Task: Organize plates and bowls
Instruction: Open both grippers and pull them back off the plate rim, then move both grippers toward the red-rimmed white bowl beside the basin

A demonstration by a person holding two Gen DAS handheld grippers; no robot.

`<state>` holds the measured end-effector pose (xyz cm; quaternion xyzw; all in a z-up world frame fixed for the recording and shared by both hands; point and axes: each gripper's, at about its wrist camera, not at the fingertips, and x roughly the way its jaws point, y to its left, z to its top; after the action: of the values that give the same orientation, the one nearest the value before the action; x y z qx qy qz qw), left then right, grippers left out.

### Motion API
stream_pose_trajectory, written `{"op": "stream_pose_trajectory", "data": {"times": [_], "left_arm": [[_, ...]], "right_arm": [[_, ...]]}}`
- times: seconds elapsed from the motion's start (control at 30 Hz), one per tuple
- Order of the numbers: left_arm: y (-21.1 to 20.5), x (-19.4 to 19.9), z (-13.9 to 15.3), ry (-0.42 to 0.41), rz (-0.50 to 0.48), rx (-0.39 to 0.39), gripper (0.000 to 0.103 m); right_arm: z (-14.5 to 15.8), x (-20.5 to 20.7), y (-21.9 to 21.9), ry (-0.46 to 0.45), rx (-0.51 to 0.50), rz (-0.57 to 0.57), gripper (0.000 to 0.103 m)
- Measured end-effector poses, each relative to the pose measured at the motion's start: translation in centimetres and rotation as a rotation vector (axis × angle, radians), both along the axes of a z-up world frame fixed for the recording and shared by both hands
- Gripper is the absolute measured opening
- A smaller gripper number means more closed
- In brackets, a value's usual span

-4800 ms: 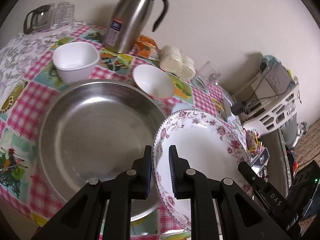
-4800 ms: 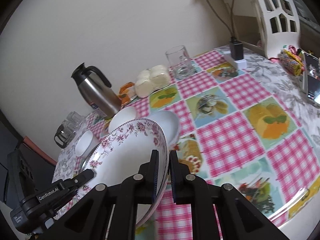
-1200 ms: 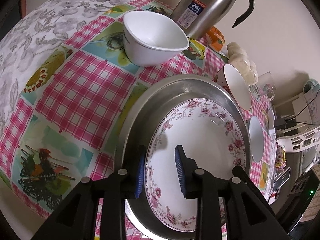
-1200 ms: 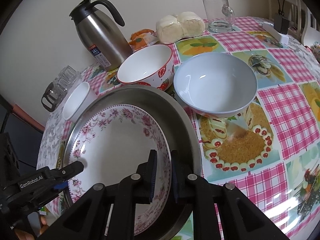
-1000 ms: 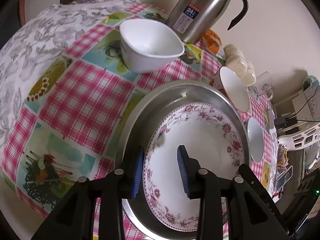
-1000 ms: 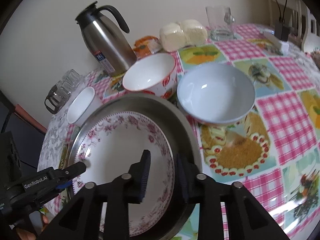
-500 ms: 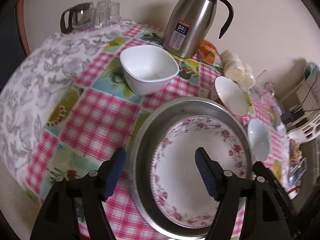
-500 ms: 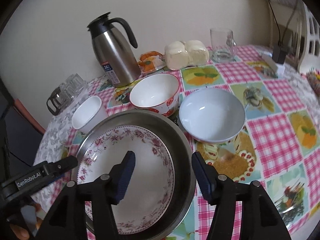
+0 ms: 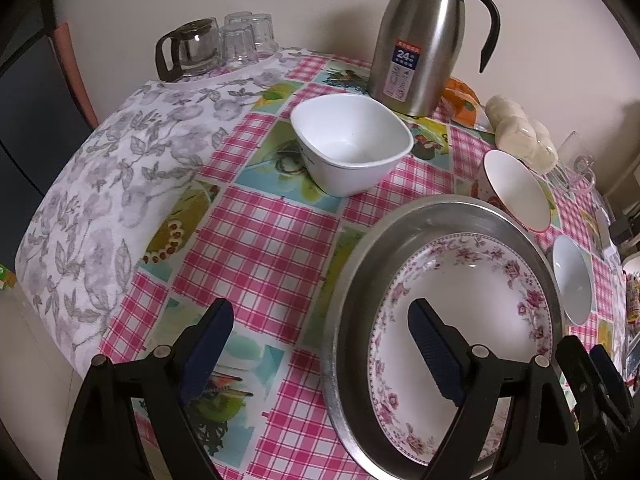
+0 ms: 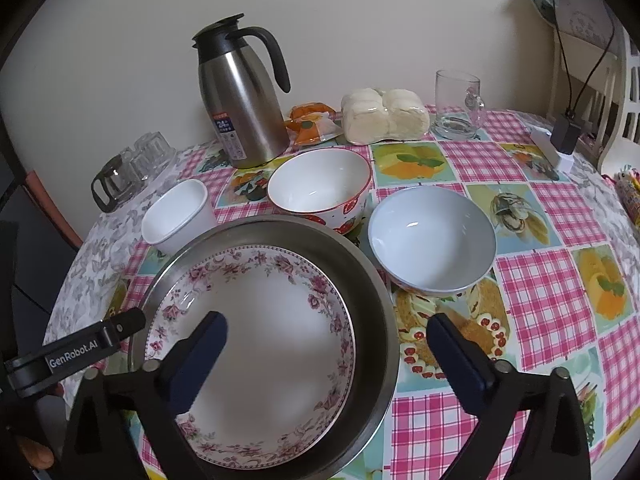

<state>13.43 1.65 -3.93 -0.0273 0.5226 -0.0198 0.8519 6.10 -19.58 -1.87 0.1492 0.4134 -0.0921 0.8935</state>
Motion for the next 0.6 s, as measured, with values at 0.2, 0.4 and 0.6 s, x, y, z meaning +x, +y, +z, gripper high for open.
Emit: {"op": "stream_pose_trajectory", "data": {"times": [0.2, 0.4, 0.6], "left_arm": [[0.3, 0.0, 0.1, -0.004, 0.020, 0.000, 0.090], [0.3, 0.3, 0.3, -0.016, 0.026, -0.011, 0.090], [-0.4, 1.1, 1.0, -0.047, 0.006, -0.013, 0.090]], "right_arm": [[0.0, 0.1, 0.3, 0.007, -0.021, 0.012, 0.103], [0.1, 0.0, 0.4, 0.006, -0.052, 0.023, 0.103], [0.2, 0.2, 0.1, 0.006, -0.072, 0.023, 0.103]]}}
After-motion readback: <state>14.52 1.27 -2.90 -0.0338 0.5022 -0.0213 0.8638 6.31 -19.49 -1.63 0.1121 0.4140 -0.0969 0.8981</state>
